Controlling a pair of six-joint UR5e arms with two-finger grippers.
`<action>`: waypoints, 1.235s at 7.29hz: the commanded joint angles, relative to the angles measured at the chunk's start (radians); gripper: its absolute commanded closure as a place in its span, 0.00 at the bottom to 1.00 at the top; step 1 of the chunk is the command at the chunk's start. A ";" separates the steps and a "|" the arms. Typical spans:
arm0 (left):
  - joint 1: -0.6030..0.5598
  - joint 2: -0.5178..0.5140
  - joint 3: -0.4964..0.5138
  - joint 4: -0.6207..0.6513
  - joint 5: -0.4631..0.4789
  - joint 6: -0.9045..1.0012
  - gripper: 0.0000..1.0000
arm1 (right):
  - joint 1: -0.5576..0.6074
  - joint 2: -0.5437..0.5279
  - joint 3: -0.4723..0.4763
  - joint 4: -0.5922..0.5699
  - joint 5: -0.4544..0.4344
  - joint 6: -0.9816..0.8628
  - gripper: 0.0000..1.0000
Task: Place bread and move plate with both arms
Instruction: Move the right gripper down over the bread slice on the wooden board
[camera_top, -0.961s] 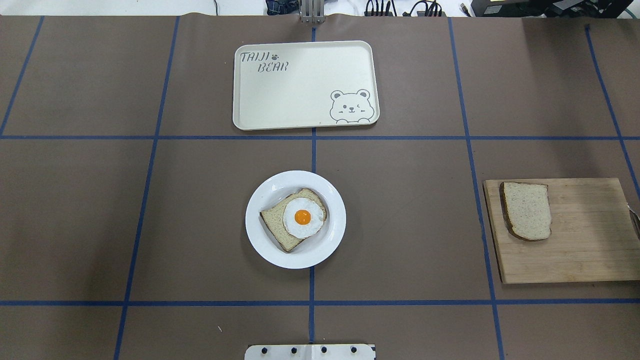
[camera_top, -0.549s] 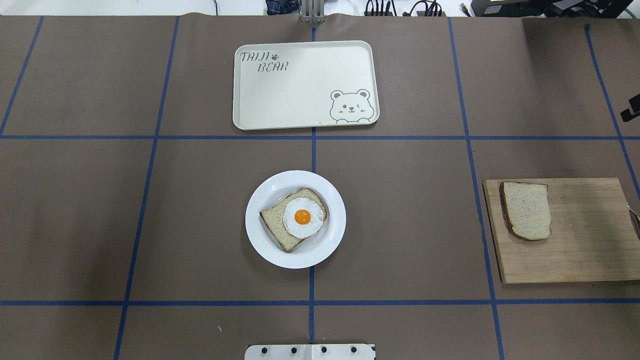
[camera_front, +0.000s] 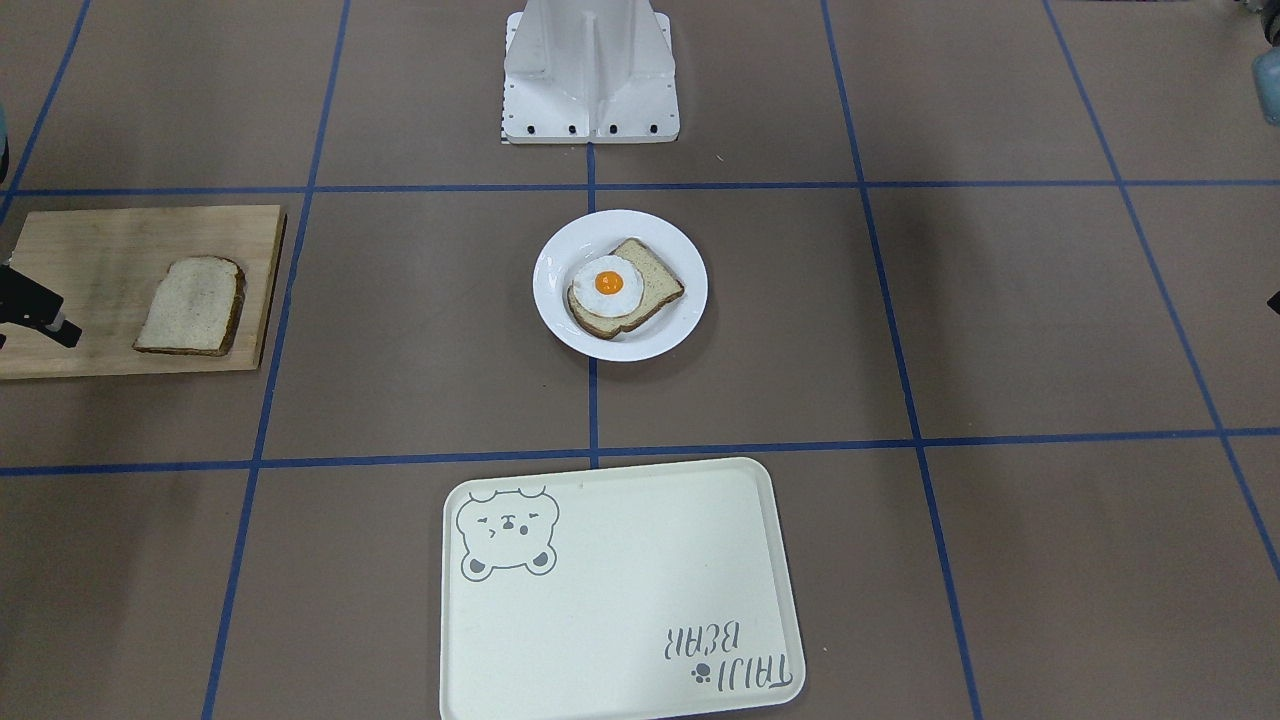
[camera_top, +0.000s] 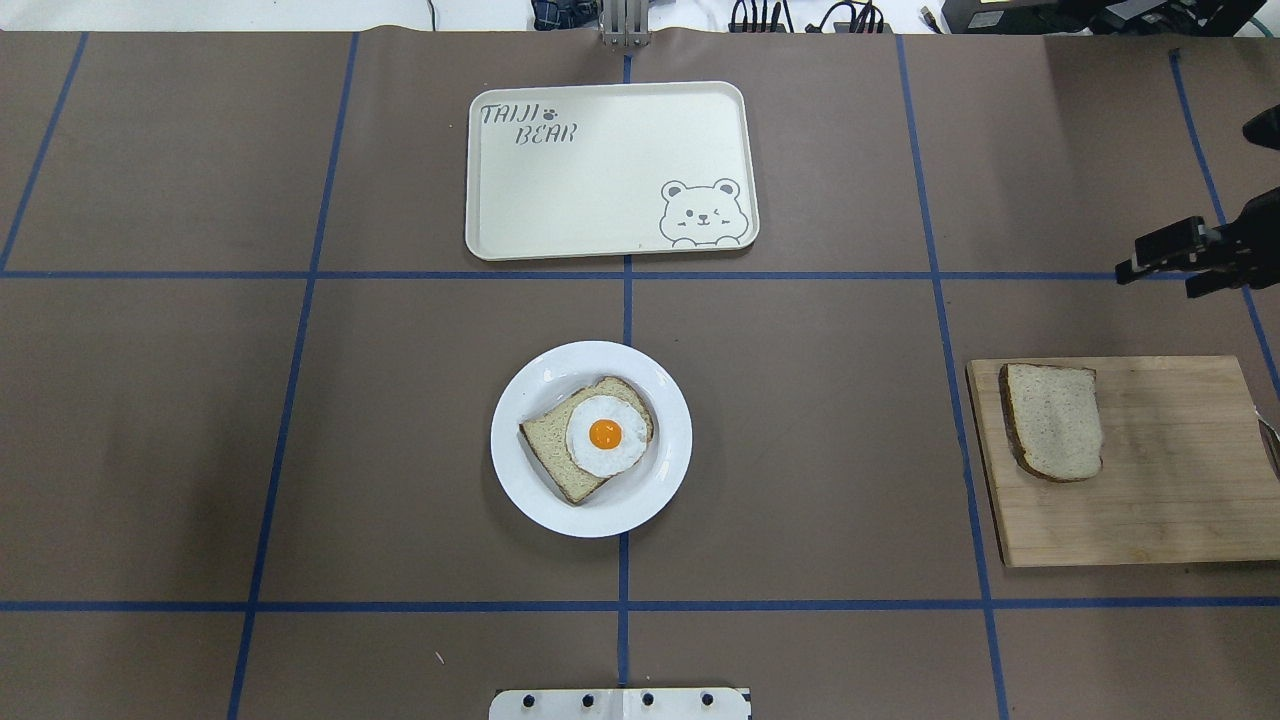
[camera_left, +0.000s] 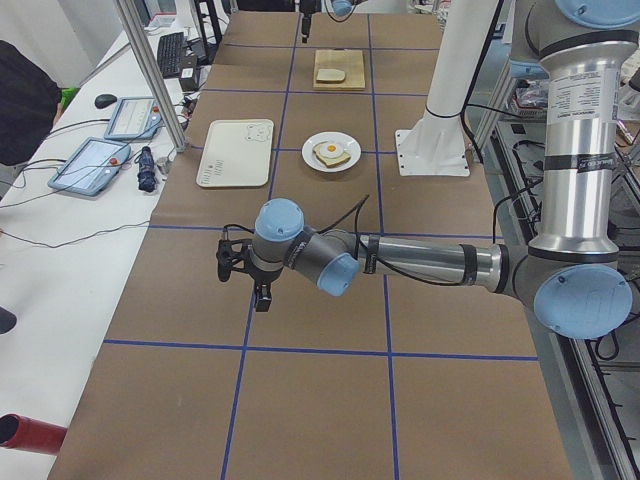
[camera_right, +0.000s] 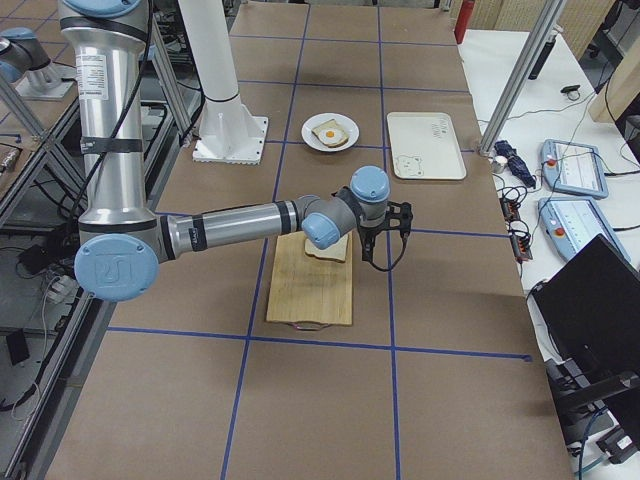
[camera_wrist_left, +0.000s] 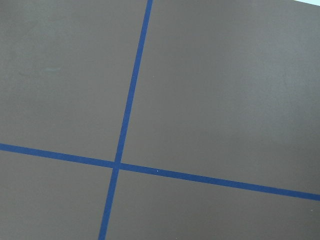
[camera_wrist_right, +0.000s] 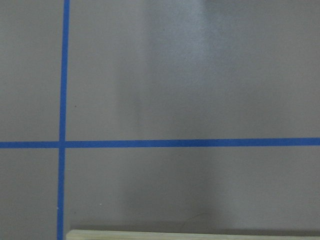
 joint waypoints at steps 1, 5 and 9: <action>0.005 -0.003 0.000 -0.002 -0.001 -0.007 0.01 | -0.120 -0.060 -0.050 0.281 0.006 0.179 0.01; 0.008 -0.004 0.000 -0.002 -0.002 -0.005 0.01 | -0.184 -0.100 -0.117 0.388 -0.006 0.193 0.01; 0.008 -0.006 0.000 -0.001 -0.002 -0.004 0.01 | -0.223 -0.101 -0.126 0.388 -0.043 0.193 0.01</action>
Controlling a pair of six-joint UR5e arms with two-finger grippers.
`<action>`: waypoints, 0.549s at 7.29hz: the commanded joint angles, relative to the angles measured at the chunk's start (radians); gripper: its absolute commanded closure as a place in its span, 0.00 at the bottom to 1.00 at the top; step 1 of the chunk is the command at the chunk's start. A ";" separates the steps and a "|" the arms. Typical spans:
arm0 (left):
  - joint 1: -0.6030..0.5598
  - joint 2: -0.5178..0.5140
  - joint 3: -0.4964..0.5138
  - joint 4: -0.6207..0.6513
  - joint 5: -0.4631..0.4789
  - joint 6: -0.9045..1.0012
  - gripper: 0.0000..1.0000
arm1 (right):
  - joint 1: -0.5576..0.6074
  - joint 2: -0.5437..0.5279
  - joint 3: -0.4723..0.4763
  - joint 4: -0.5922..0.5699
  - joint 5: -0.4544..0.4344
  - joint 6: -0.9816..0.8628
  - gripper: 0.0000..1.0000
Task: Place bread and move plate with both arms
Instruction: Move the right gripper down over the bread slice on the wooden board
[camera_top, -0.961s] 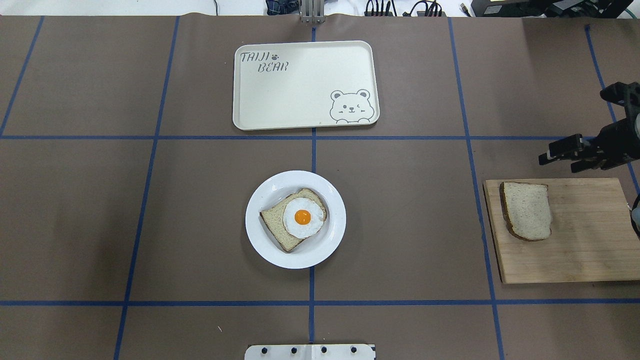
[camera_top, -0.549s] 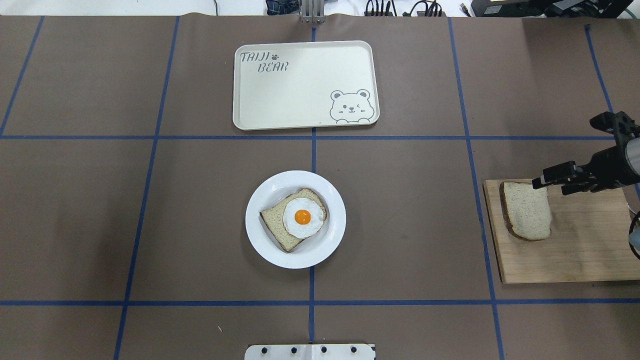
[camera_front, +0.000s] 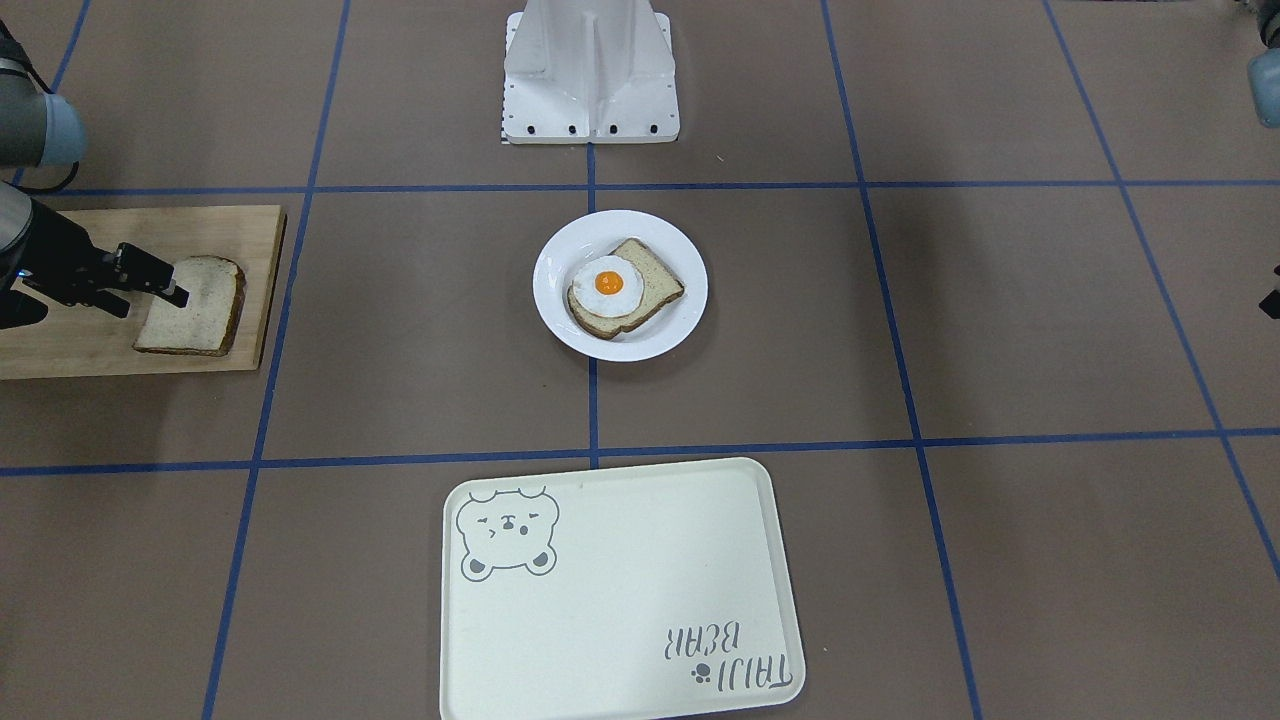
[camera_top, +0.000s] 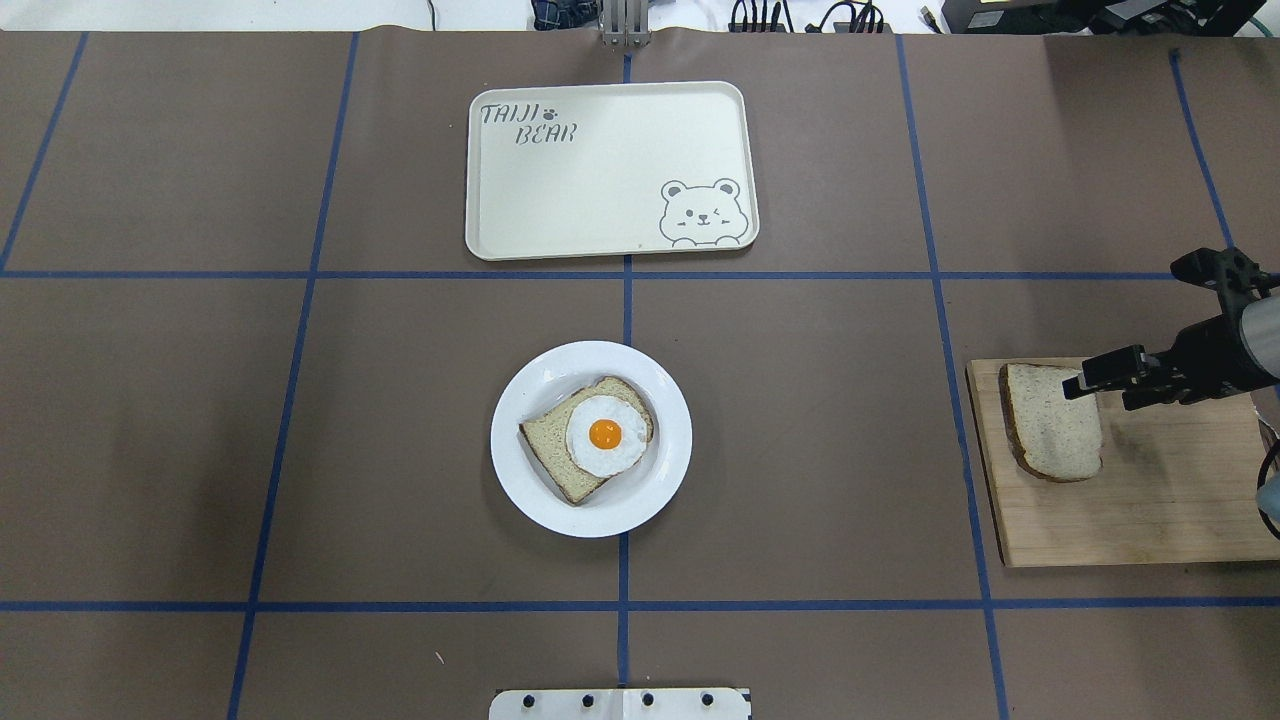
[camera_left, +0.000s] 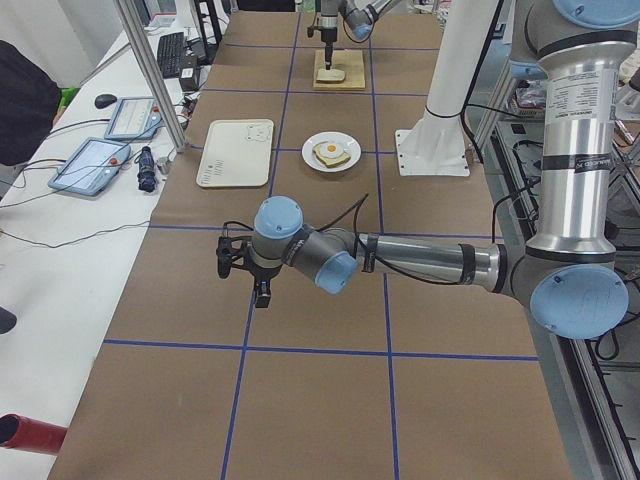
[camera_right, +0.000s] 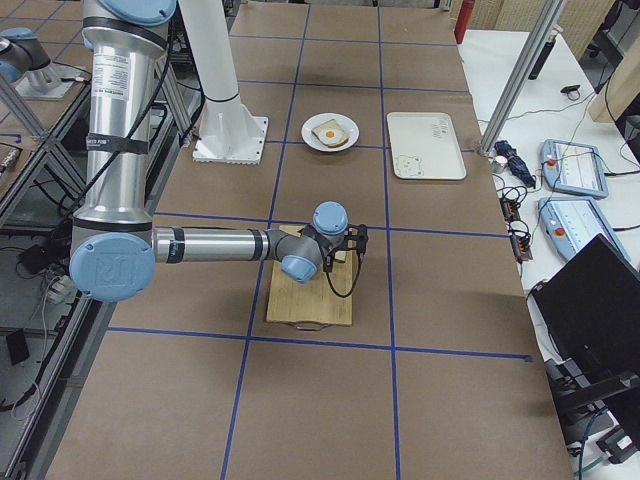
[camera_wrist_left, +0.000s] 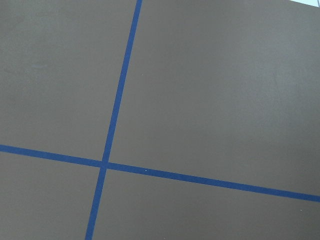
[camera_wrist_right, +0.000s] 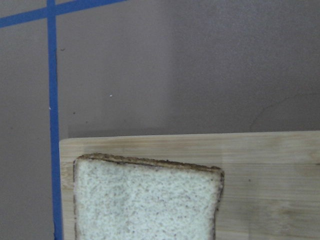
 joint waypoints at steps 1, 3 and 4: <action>0.000 0.000 0.001 0.001 0.000 0.001 0.01 | -0.002 -0.005 0.007 0.000 0.003 0.000 0.12; 0.000 -0.001 0.001 0.003 0.000 0.001 0.01 | -0.004 -0.019 0.007 0.002 0.003 0.000 0.30; 0.000 -0.001 0.001 0.003 -0.002 0.001 0.01 | -0.004 -0.022 0.007 0.002 0.003 -0.003 0.29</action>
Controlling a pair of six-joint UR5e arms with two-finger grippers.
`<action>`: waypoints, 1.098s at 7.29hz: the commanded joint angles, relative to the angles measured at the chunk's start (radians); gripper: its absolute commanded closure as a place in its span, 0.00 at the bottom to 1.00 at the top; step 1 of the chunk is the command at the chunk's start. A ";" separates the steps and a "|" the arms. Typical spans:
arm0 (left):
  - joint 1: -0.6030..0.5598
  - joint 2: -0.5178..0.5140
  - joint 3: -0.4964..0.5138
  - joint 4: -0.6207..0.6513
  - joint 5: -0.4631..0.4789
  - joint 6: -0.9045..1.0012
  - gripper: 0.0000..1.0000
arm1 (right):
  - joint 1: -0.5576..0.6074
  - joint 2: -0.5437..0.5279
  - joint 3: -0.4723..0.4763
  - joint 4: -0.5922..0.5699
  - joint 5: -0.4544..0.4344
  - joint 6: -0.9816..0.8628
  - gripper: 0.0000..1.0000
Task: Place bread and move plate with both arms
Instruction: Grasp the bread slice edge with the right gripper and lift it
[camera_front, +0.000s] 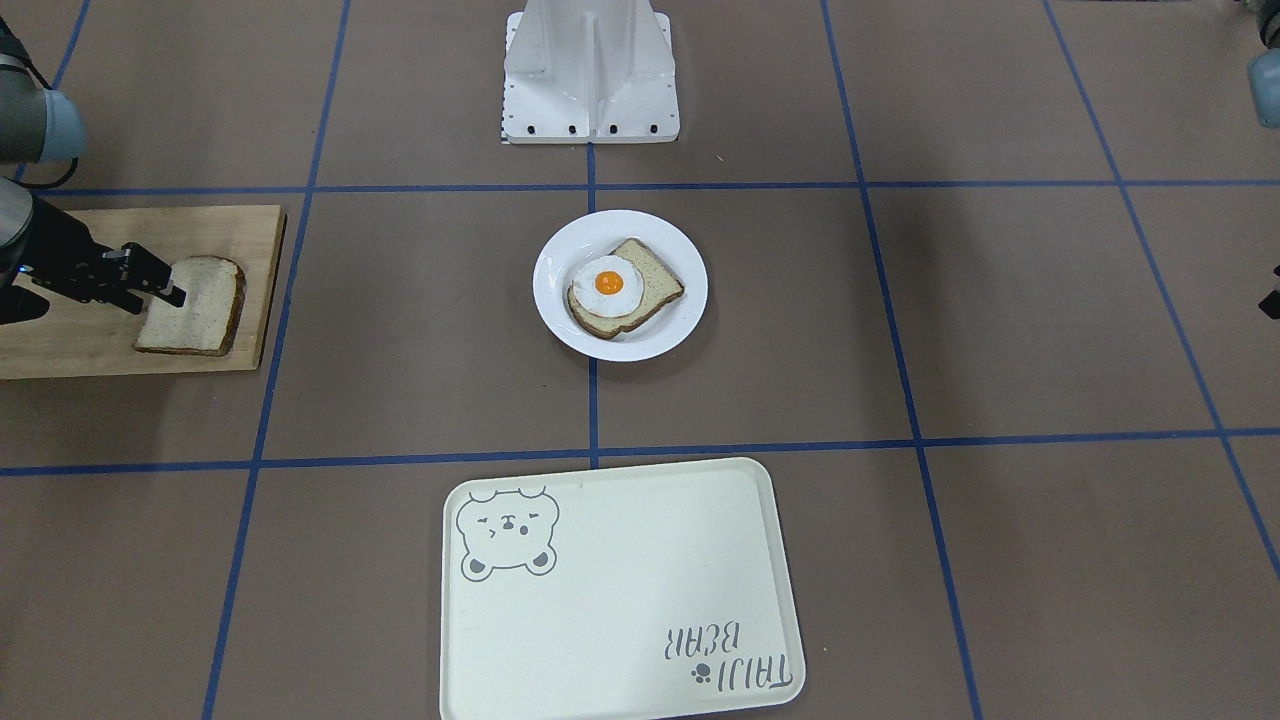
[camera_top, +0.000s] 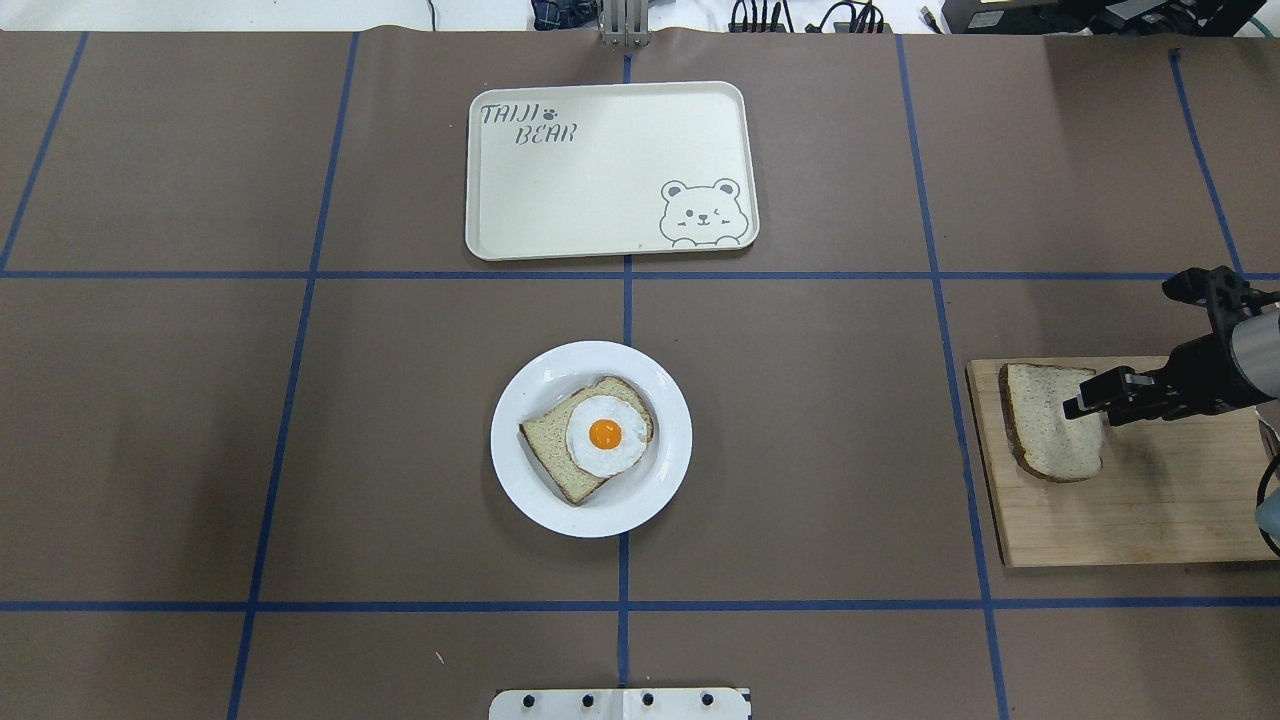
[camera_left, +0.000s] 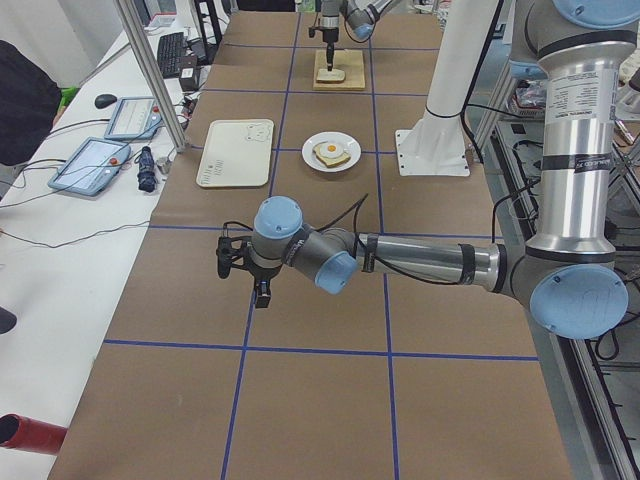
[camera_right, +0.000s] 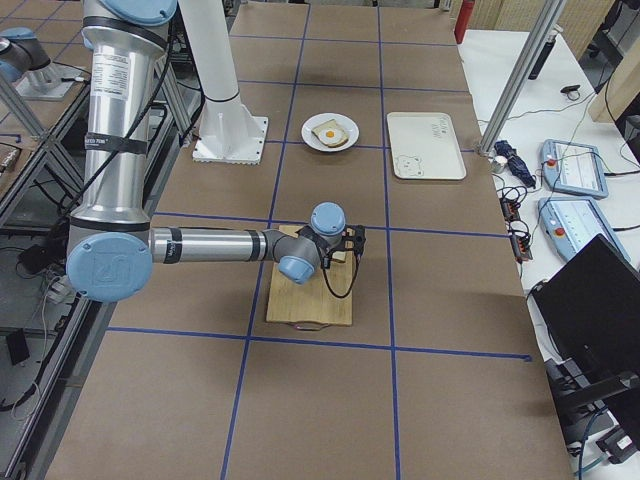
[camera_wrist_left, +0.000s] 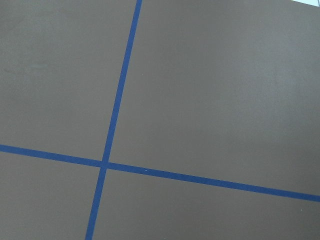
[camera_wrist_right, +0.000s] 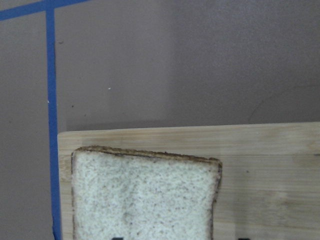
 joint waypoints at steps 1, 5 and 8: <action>0.000 0.001 0.000 0.001 0.001 0.000 0.01 | 0.000 -0.006 0.000 -0.001 -0.001 -0.004 0.29; 0.000 0.001 -0.001 -0.001 -0.009 0.000 0.01 | -0.010 -0.006 -0.001 -0.001 -0.003 -0.001 0.51; 0.000 0.001 0.002 0.001 -0.022 0.000 0.01 | -0.011 -0.006 0.000 0.000 0.000 -0.001 1.00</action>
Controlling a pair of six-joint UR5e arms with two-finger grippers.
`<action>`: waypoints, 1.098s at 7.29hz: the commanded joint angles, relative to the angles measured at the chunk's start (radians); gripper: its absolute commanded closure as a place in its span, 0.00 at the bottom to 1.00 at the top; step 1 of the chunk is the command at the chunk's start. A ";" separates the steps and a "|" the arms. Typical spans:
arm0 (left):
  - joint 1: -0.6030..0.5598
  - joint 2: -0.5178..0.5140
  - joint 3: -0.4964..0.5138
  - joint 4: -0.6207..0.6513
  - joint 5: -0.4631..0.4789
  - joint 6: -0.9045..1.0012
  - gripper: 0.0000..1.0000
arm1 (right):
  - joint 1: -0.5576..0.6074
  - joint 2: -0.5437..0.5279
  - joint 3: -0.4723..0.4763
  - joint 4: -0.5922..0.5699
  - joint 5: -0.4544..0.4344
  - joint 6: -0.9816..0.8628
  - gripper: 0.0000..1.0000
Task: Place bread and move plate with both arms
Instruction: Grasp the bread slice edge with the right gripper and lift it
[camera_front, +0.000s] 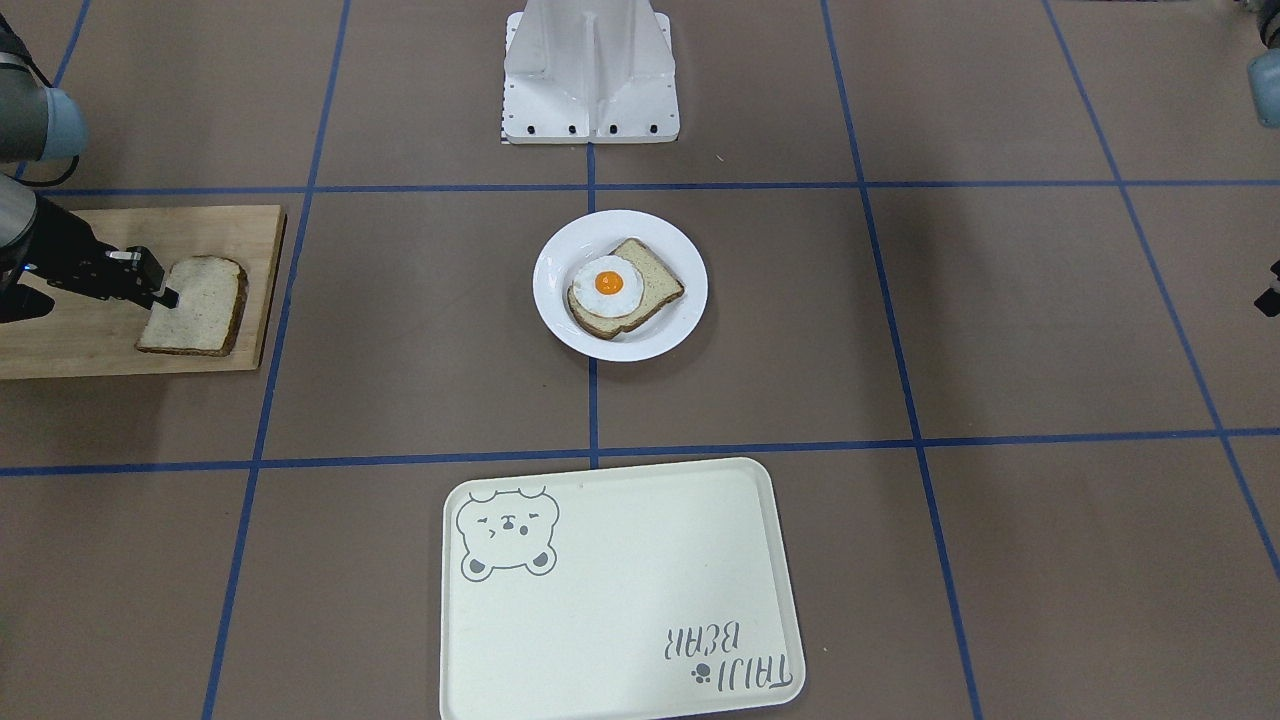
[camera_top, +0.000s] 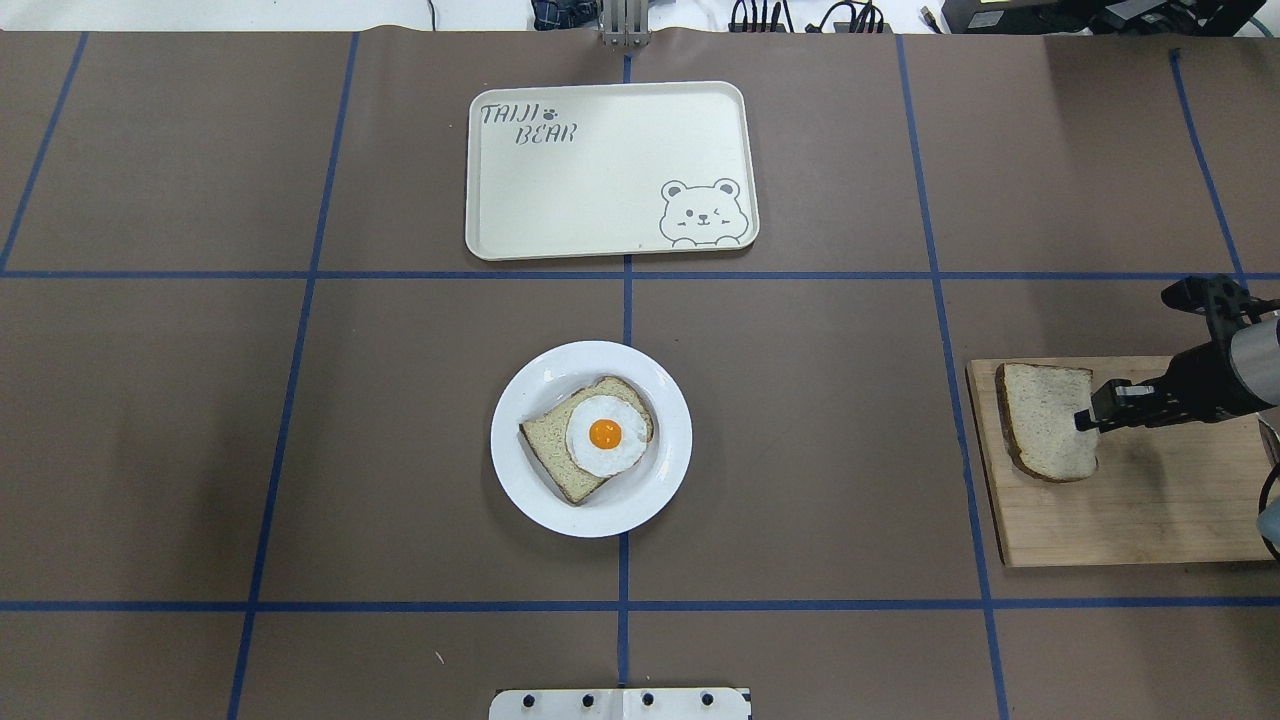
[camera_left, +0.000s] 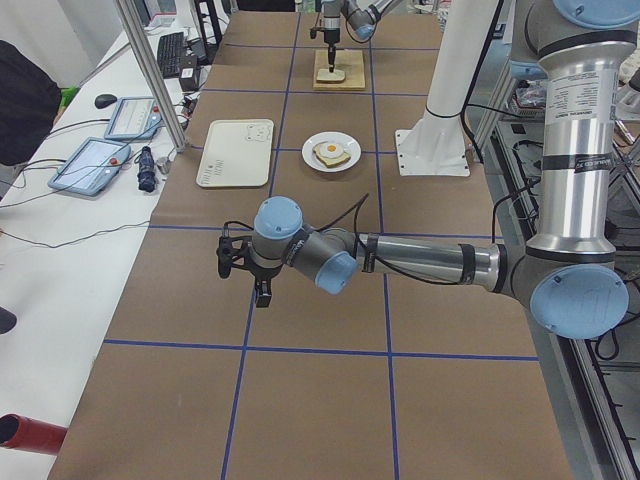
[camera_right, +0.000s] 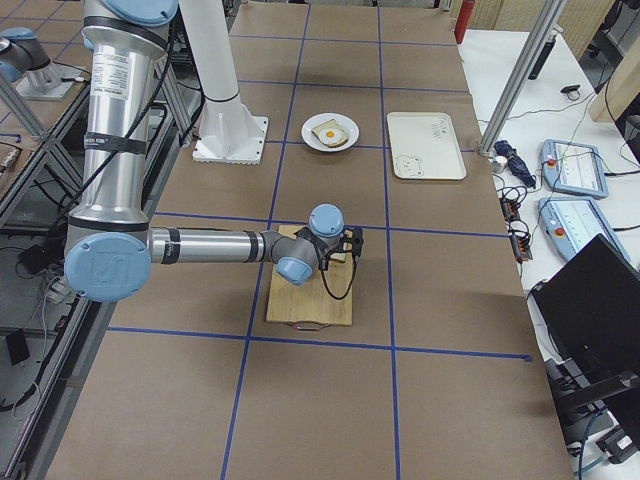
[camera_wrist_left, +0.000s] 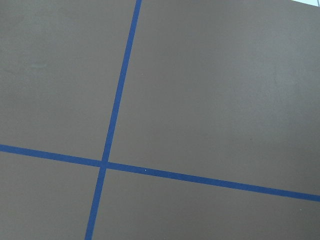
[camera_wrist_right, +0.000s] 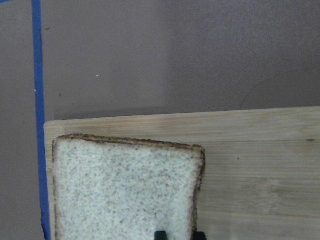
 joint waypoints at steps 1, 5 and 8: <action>0.000 0.000 0.001 0.001 -0.003 0.000 0.01 | 0.000 0.002 0.004 0.003 0.002 0.004 1.00; 0.002 -0.015 -0.004 0.000 -0.003 -0.013 0.01 | 0.129 0.015 0.105 0.026 0.155 0.053 1.00; 0.185 -0.101 0.001 -0.119 0.011 -0.318 0.01 | 0.157 0.199 0.129 0.026 0.184 0.277 1.00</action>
